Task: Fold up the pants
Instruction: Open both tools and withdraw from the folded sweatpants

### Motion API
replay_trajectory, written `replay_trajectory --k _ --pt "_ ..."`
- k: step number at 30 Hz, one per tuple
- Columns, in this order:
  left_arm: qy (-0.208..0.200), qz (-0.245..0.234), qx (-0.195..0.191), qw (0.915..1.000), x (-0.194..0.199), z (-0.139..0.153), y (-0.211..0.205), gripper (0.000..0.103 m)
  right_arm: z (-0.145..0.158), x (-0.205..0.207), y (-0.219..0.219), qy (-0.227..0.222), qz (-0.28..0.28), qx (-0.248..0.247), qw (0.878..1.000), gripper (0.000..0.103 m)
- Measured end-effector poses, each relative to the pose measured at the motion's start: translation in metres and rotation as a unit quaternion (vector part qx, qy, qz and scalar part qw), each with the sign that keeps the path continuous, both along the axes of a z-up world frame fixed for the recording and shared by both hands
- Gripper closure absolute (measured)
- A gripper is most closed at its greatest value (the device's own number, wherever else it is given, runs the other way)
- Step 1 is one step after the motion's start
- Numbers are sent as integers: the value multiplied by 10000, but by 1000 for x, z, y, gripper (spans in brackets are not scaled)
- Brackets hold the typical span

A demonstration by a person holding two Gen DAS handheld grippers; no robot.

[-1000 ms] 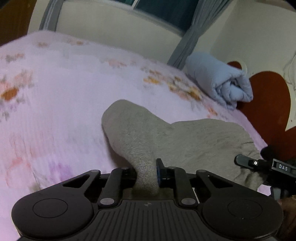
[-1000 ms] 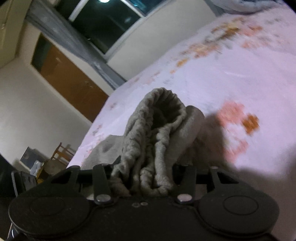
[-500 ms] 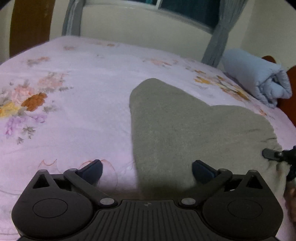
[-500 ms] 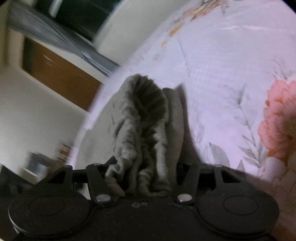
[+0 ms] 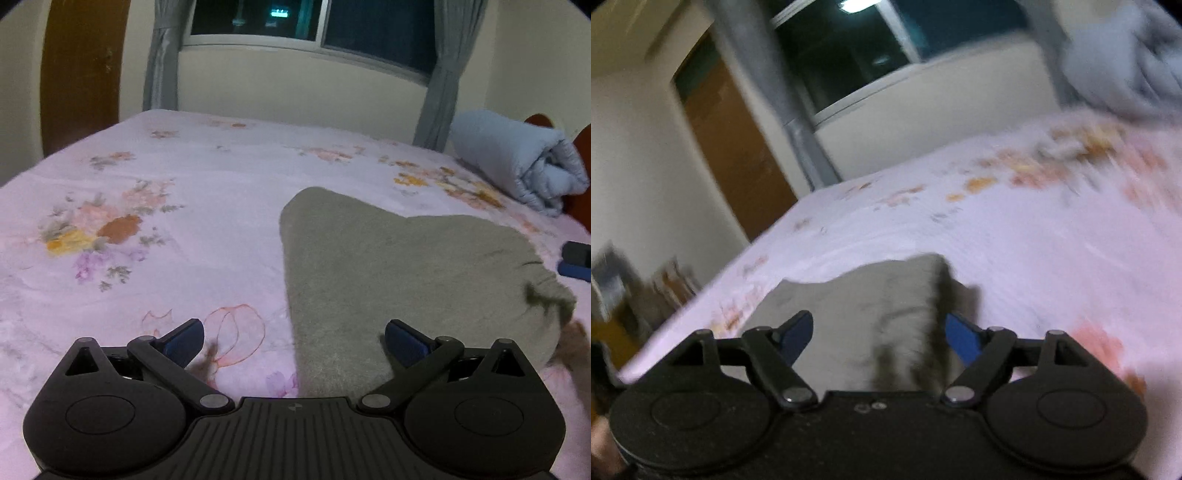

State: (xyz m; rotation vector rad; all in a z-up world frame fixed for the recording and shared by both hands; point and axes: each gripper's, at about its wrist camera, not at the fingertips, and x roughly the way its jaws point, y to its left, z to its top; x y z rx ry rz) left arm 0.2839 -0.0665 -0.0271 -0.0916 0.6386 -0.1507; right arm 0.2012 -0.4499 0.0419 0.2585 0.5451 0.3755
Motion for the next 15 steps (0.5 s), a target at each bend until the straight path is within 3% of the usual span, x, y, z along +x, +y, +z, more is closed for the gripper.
replay_trajectory --k 4,7,9,11,15 --pt "156 5 100 9998 -1 -5 -1 0 -26 27 23 526 259 -435 9973 29" --pt "259 55 -25 9996 -4 -5 4 0 -25 28 12 614 196 -244 9976 31" --pt "225 119 48 9997 -11 1 4 0 -6 12 4 442 107 -95 9989 28" --pt "171 112 71 9998 -22 8 6 0 10 -9 -3 138 -1 -76 9999 10" --pt "-65 174 182 9997 -59 27 13 0 33 -72 -17 -269 -230 -383 9986 6"
